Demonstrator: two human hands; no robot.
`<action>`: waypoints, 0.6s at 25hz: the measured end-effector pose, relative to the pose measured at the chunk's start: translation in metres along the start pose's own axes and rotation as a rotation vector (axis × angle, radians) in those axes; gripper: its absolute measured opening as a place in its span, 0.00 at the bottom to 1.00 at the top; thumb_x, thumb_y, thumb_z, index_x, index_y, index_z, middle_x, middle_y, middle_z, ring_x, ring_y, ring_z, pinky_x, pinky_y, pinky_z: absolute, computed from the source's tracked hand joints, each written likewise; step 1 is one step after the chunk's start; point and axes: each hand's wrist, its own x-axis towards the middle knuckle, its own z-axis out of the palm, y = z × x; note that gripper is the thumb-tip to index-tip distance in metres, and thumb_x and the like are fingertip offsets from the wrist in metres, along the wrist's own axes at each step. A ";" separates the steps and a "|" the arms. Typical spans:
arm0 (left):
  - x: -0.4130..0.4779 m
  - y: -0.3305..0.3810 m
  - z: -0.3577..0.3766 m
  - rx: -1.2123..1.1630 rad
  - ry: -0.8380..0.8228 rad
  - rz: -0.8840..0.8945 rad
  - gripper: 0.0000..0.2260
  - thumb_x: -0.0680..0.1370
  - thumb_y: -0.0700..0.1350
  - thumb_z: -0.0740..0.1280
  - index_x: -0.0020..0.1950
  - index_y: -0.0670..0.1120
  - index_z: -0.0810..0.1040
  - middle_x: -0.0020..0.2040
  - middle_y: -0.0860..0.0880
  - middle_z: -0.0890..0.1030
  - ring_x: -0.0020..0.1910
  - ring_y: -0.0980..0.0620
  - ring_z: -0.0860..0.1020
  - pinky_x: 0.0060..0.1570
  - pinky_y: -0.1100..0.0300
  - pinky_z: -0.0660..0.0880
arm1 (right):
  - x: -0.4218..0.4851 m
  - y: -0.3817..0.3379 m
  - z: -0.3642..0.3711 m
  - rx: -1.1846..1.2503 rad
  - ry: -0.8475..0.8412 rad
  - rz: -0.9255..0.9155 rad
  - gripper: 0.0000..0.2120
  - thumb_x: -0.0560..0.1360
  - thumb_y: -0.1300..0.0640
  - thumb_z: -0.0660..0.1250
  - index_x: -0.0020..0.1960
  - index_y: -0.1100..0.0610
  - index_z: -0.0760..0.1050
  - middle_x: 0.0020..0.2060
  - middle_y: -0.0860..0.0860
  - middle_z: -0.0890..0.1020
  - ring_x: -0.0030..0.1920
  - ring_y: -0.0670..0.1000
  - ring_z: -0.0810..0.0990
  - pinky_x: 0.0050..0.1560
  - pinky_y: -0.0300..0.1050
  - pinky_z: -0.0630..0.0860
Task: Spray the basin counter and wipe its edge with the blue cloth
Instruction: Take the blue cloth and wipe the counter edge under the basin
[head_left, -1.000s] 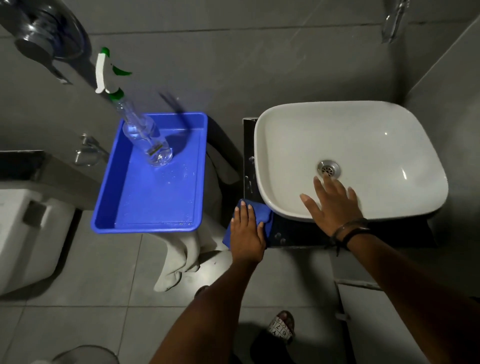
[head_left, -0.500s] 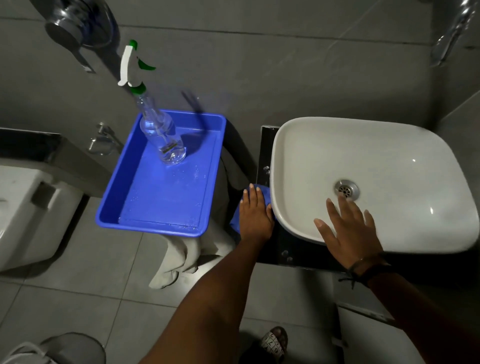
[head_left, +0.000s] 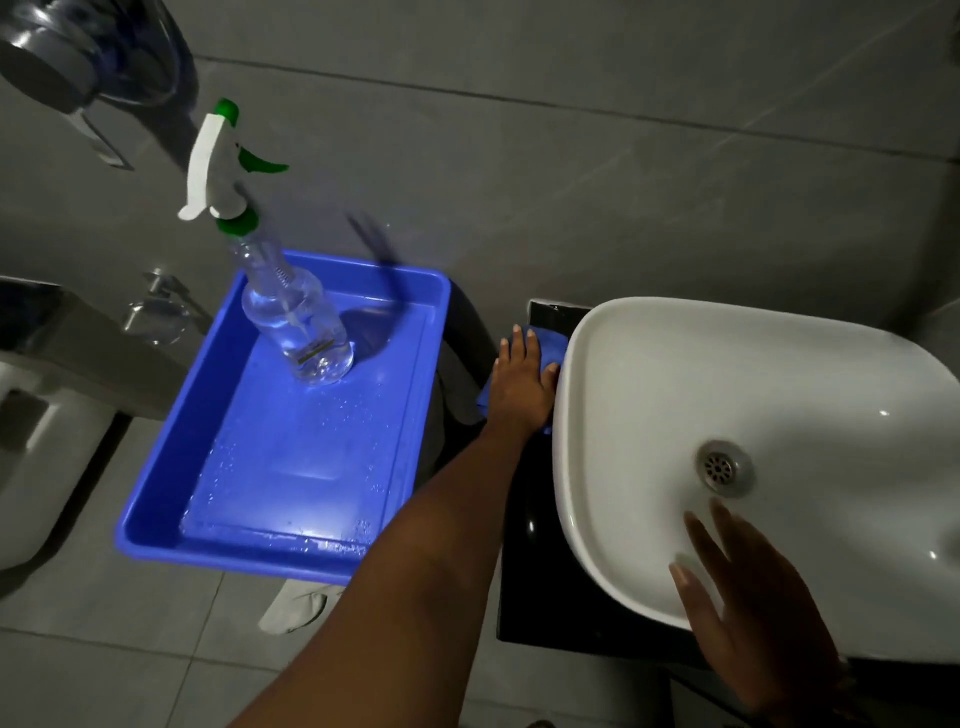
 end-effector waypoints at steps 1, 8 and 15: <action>0.009 0.003 -0.003 -0.035 0.013 -0.010 0.28 0.83 0.51 0.54 0.80 0.42 0.51 0.81 0.41 0.50 0.79 0.40 0.49 0.76 0.48 0.49 | 0.000 0.001 0.000 0.002 0.020 -0.001 0.36 0.76 0.35 0.44 0.68 0.58 0.72 0.70 0.60 0.70 0.66 0.64 0.74 0.57 0.63 0.76; -0.002 0.011 -0.009 -0.013 0.030 0.008 0.28 0.82 0.50 0.57 0.79 0.41 0.53 0.81 0.41 0.51 0.79 0.41 0.50 0.76 0.49 0.50 | -0.025 -0.003 -0.003 0.046 0.028 -0.004 0.35 0.76 0.36 0.45 0.68 0.59 0.72 0.70 0.60 0.71 0.65 0.65 0.75 0.55 0.62 0.77; -0.065 -0.016 0.002 0.118 -0.019 0.118 0.34 0.77 0.58 0.43 0.79 0.43 0.57 0.81 0.43 0.52 0.79 0.40 0.51 0.77 0.46 0.50 | -0.003 -0.003 0.002 0.012 0.032 0.033 0.35 0.77 0.36 0.43 0.68 0.57 0.72 0.68 0.60 0.74 0.65 0.63 0.75 0.58 0.60 0.77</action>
